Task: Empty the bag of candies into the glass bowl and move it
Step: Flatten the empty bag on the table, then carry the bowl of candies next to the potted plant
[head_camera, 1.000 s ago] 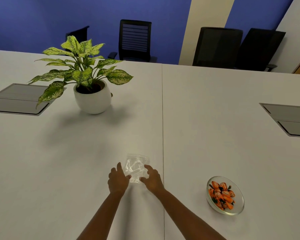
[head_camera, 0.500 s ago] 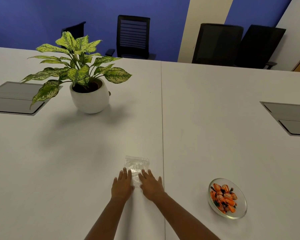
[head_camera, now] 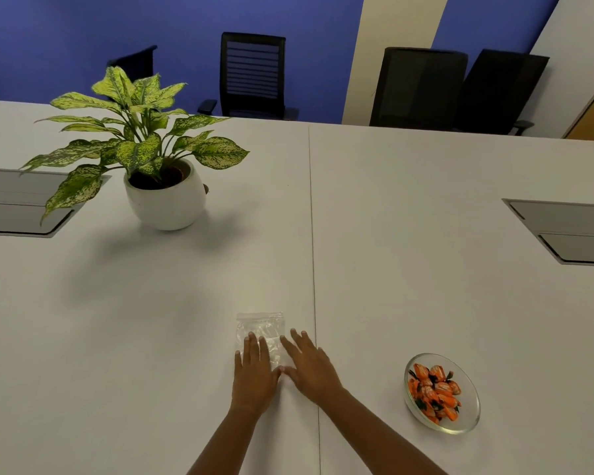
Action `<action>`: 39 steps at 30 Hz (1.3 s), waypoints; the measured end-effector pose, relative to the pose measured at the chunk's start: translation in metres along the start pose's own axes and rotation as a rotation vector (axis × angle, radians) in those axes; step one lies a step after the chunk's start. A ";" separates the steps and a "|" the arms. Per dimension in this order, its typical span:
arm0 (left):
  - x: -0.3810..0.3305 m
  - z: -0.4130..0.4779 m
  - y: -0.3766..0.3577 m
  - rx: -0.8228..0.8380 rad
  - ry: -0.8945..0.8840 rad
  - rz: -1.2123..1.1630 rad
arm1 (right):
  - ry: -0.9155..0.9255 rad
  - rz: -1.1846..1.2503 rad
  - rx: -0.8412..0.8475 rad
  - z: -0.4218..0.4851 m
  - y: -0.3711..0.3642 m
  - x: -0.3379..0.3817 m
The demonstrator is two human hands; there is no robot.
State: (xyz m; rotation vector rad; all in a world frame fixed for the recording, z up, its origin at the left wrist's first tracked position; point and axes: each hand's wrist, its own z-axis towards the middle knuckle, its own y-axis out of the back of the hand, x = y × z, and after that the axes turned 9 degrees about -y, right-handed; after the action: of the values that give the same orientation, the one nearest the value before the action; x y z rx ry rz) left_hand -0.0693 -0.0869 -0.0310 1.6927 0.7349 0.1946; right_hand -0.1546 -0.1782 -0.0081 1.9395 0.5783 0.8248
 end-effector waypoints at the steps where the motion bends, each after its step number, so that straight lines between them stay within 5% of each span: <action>1: -0.006 0.000 -0.002 -0.025 -0.038 -0.014 | -0.009 0.029 -0.051 -0.003 0.003 -0.006; 10: -0.097 0.012 0.003 -0.050 -0.329 -0.185 | -0.091 0.123 -0.586 -0.042 0.044 -0.072; 15: -0.145 0.015 0.009 0.052 -0.345 -0.448 | -0.202 0.213 -0.776 -0.068 0.058 -0.112; 21: -0.184 0.017 0.011 0.182 -0.237 -0.692 | -0.439 0.302 -0.664 -0.097 0.048 -0.158; 27: -0.199 0.013 0.004 0.255 -0.186 -0.784 | -0.382 0.035 -0.329 -0.118 0.041 -0.180; 39: -0.200 0.009 0.005 0.308 -0.114 -0.837 | -0.408 0.021 -0.345 -0.115 0.059 -0.179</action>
State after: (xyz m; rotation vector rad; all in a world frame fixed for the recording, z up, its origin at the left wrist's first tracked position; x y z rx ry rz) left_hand -0.2202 -0.2079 0.0223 1.5180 1.3653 -0.6199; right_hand -0.3557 -0.2619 0.0284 1.7265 0.1573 0.4806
